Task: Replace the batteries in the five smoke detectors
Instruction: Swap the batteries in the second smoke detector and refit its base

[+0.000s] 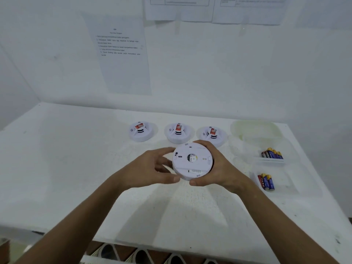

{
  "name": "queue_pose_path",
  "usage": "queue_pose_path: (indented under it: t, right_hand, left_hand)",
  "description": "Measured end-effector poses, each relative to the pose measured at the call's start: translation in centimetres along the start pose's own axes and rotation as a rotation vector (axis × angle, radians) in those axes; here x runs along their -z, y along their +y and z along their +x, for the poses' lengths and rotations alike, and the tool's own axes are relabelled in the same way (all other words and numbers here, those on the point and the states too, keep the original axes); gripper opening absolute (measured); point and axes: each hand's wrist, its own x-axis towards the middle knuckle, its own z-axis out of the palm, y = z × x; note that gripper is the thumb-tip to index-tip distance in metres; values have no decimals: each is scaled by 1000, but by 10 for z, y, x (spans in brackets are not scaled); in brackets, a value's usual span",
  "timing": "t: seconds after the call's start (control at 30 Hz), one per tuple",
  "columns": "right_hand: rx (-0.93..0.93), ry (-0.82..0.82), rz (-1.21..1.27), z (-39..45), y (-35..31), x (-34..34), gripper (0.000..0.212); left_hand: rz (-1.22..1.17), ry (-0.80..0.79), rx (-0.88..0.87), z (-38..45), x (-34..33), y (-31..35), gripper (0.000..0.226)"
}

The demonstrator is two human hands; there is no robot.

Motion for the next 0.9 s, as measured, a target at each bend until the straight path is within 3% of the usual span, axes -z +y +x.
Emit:
queue_pose_path:
  t: [0.27, 0.37, 0.43, 0.67, 0.9]
  right_hand:
    - [26, 24, -433, 14, -1, -8, 100]
    - [26, -19, -486, 18, -6, -9, 111]
    - [64, -49, -508, 21, -6, -10, 103]
    - [-15, -84, -156, 22, -6, -11, 88]
    - [-3, -26, 18, 23, -1, -18, 92]
  left_hand:
    - [-108, 164, -30, -3, 3, -14, 67]
    - [-98, 177, -78, -6, 7, -13, 61]
    - [-120, 190, -97, -7, 9, -12, 60]
    - [-75, 248, -68, -10, 15, -17, 65]
    - [-69, 126, -71, -8, 13, -10, 85]
